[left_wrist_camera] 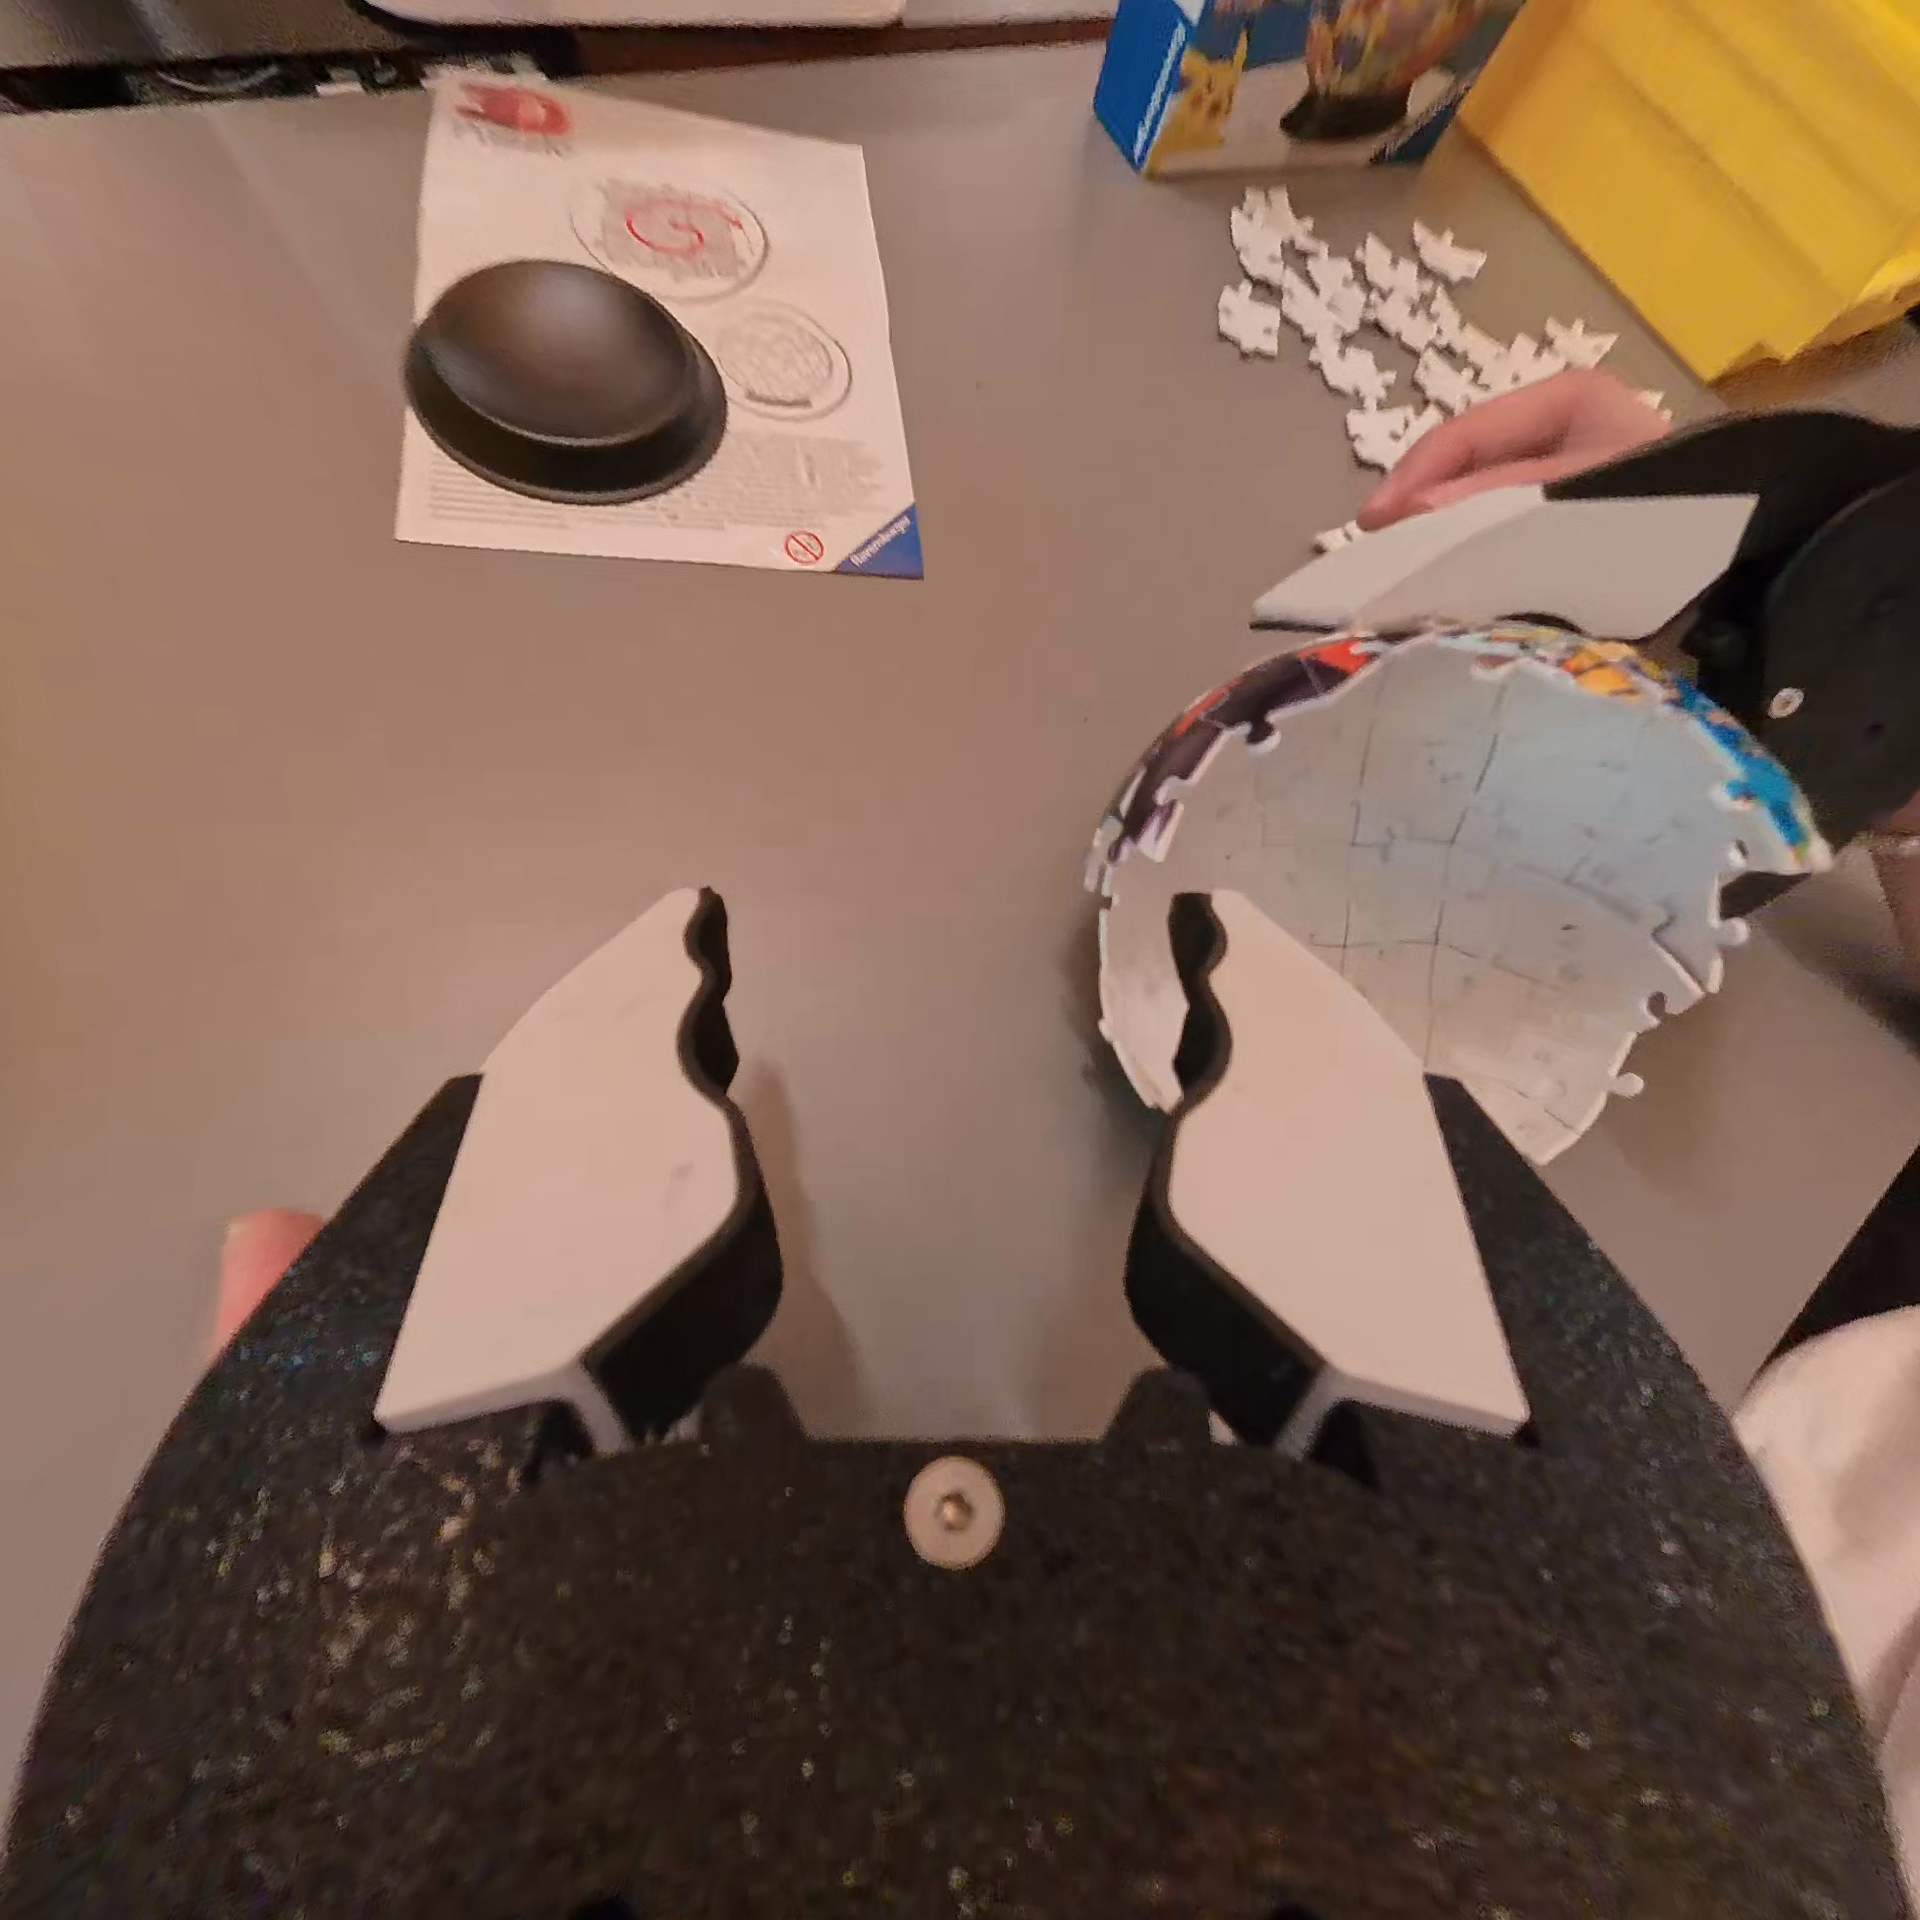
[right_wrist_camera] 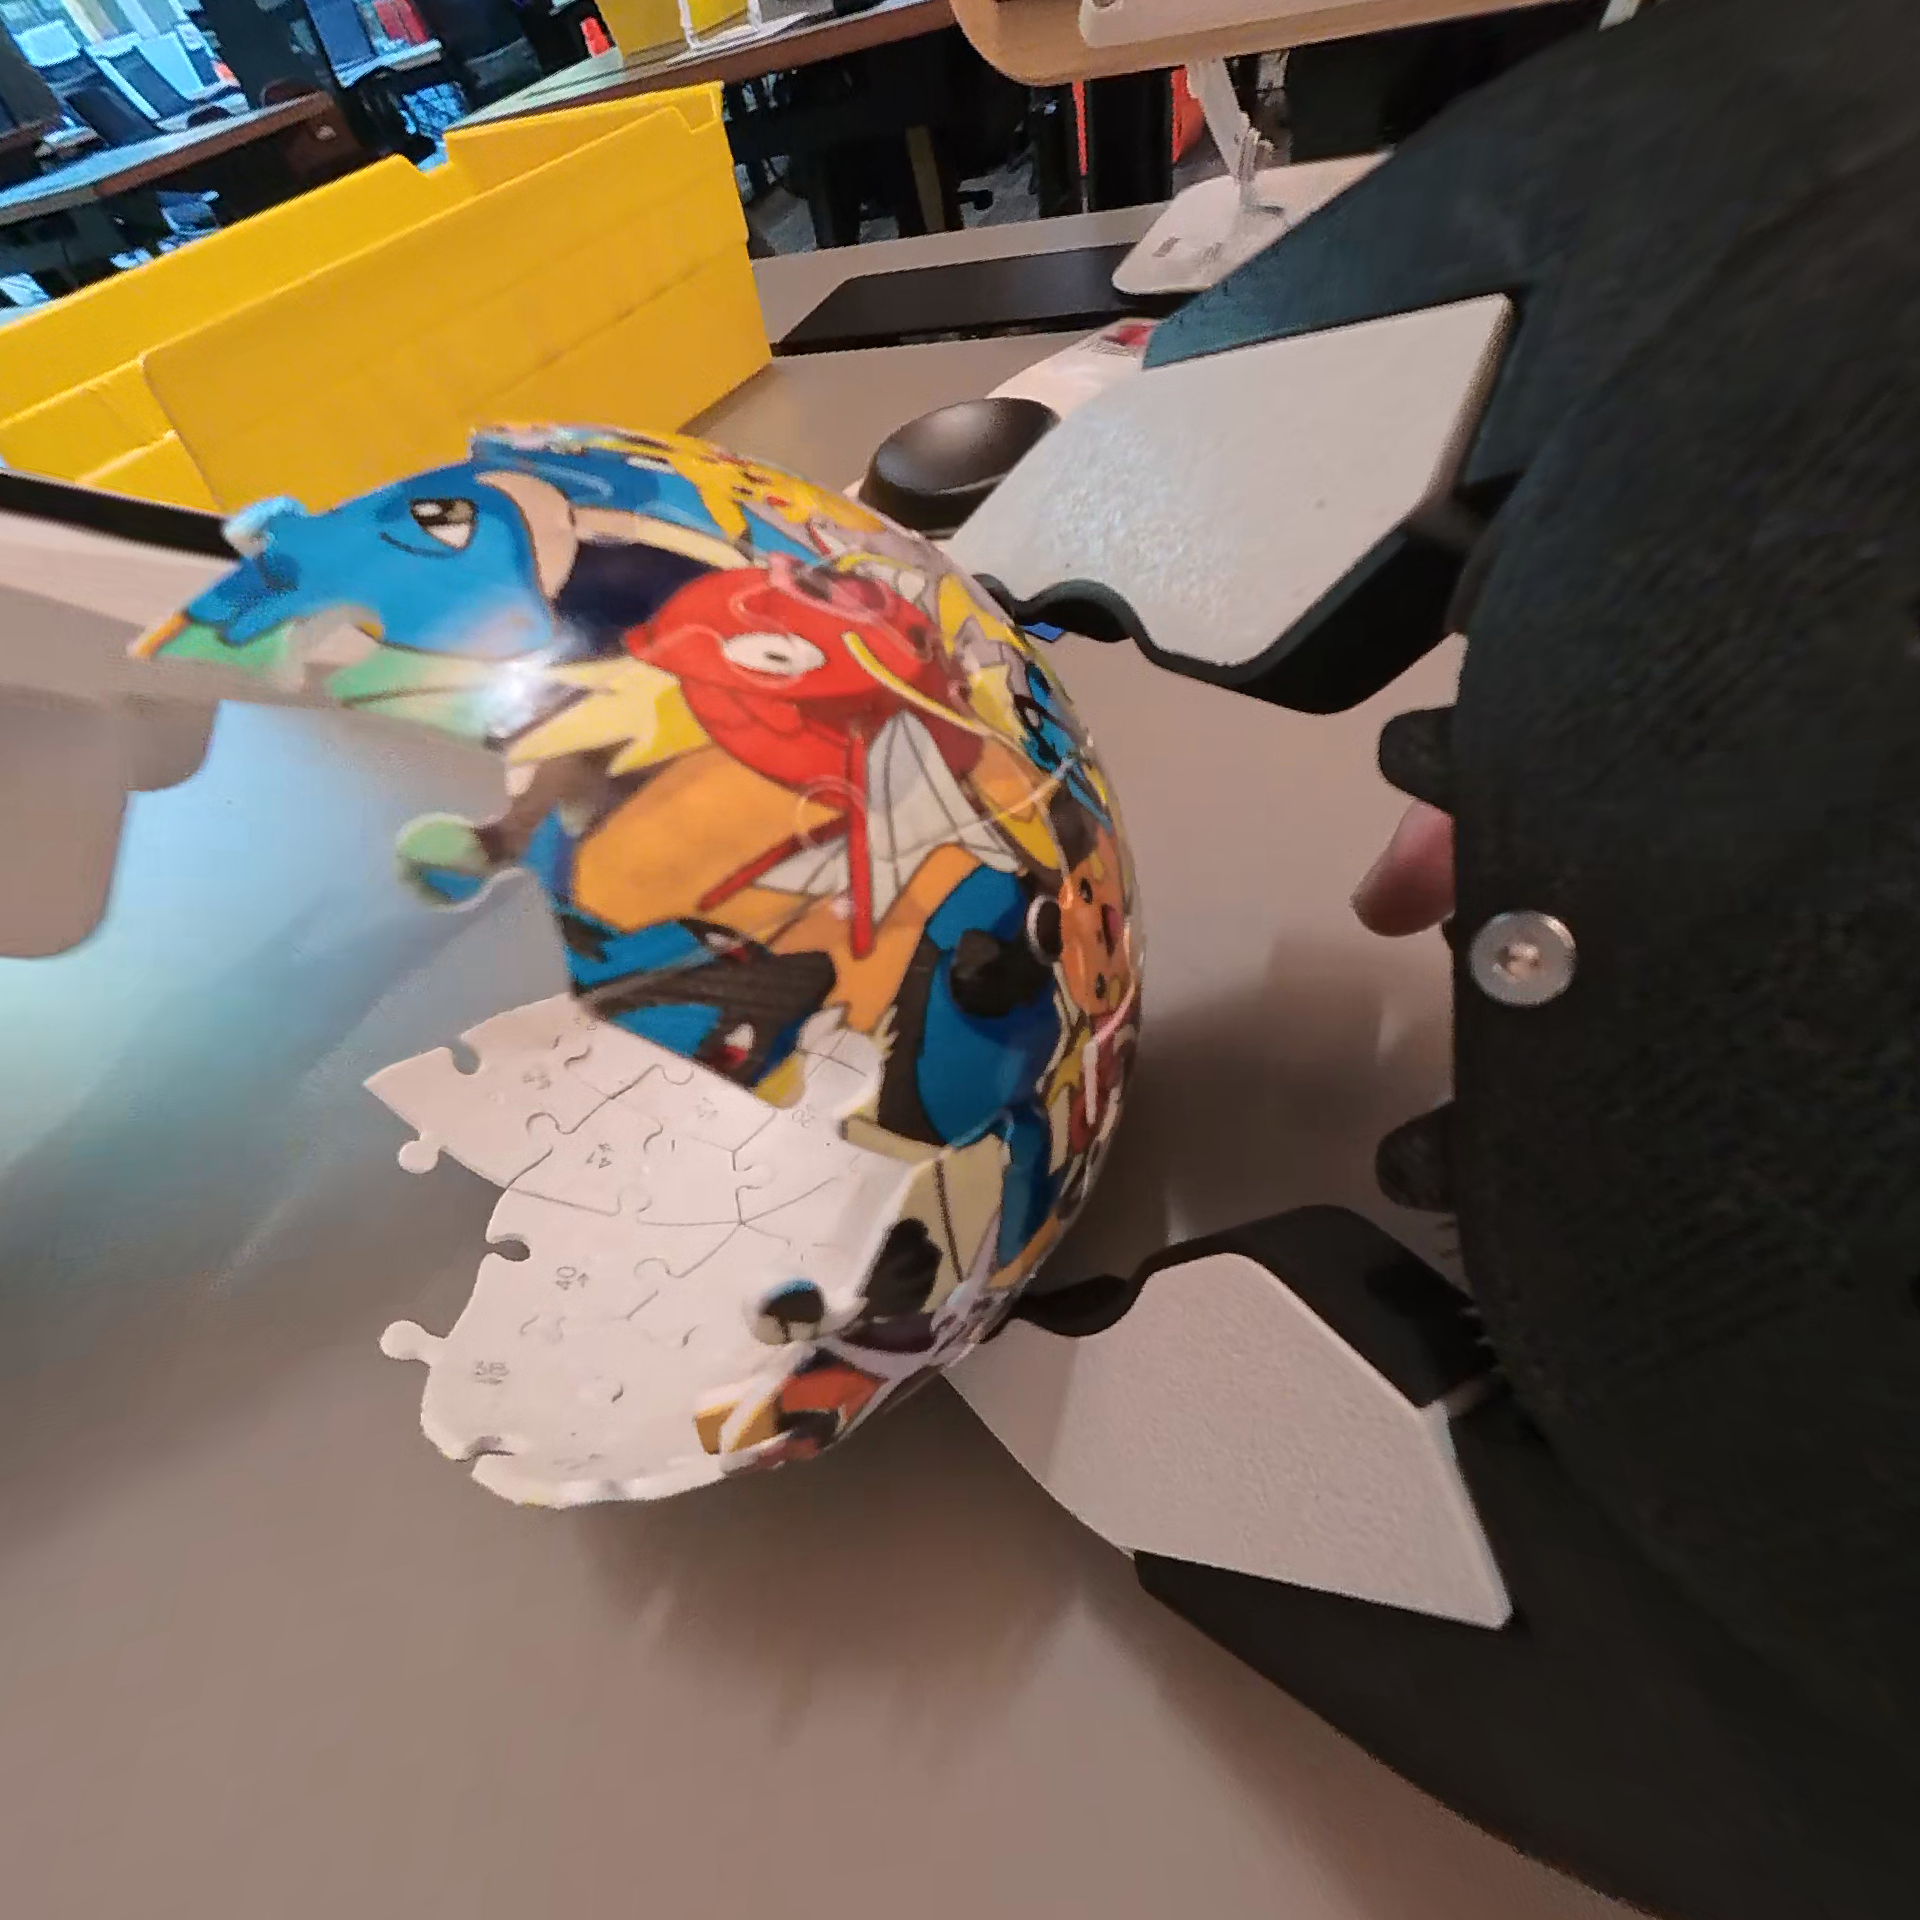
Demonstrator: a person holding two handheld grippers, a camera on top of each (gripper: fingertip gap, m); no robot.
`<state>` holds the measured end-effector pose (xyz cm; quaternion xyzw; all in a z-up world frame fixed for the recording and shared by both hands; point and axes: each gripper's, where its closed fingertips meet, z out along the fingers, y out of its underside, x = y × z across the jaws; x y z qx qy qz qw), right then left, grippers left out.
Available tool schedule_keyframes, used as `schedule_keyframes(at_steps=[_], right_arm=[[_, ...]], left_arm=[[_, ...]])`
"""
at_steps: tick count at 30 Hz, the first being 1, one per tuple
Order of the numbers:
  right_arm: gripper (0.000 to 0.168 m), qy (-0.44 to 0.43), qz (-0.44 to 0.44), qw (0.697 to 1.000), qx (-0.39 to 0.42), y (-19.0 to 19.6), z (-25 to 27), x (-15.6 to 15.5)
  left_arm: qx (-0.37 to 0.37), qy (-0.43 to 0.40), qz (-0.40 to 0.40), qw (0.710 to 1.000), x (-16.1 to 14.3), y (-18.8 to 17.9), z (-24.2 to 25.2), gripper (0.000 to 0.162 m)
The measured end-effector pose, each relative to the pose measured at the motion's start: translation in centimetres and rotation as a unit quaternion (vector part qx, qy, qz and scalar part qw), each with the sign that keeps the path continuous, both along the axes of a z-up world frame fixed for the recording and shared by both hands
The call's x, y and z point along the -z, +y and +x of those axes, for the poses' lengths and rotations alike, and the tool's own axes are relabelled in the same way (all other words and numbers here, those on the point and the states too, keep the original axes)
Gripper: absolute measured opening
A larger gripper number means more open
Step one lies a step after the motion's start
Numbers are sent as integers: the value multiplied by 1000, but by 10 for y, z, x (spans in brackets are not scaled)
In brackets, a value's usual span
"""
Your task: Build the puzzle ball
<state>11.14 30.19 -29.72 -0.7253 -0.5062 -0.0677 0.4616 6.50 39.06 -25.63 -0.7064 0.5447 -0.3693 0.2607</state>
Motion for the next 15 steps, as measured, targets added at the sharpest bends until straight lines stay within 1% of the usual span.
schedule_keyframes(at_steps=[3,7,11,13,15], right_arm=[[122,-11,-19,1000,7,-8,2,2],[116,-35,-63,996,46,-20,14,6],[111,-30,-93,992,82,-32,19,10],[110,-20,-101,990,101,-38,19,11],[108,1,-119,985,121,-46,17,13]], left_arm=[[-11,-8,-7,1000,-2,4,-8,80],[-23,2,-34,999,15,-2,-13,77],[-21,41,-41,998,31,-15,-22,77],[-24,25,-34,999,27,-21,-24,76],[-35,-18,-36,999,17,-28,-25,75]])
